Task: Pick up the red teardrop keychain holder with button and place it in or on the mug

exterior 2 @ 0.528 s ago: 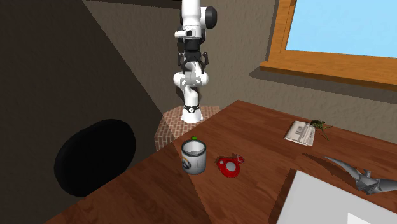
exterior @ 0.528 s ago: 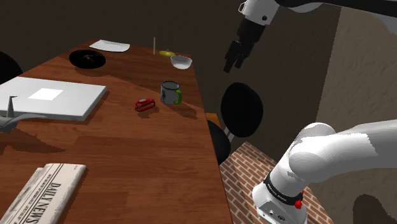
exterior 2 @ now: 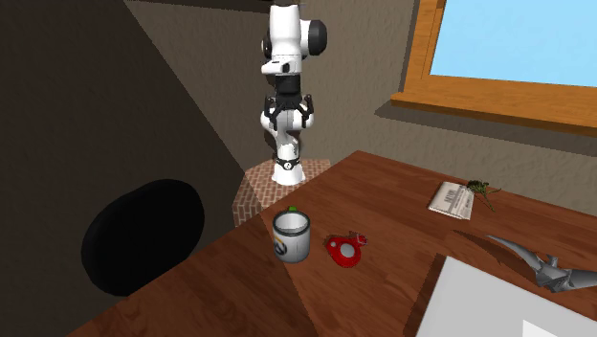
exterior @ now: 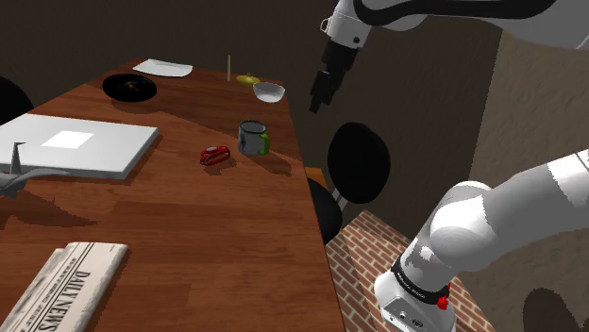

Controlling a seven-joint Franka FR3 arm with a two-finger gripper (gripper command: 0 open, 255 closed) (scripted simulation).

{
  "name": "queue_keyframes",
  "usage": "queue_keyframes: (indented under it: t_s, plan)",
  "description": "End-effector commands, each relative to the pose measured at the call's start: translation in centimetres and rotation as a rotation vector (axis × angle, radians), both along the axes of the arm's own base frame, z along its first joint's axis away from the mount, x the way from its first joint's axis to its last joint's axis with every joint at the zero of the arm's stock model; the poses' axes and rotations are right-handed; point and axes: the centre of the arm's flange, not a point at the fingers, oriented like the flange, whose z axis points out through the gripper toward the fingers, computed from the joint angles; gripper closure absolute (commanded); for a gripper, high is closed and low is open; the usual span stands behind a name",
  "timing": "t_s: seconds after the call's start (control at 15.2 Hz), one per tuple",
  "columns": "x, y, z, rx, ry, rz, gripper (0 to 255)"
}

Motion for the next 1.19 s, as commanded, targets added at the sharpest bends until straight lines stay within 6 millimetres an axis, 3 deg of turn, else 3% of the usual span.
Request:
queue_keyframes:
  t_s: [0.0,0.53,1.12]
  plan:
    - [2.7,0.4,-1.3,-0.002,0.013,0.052,0]
    - [12.2,2.5,-7.0,-0.010,0.065,0.254,0]
    - [21.9,6.9,-14.0,-0.019,0.124,0.481,0]
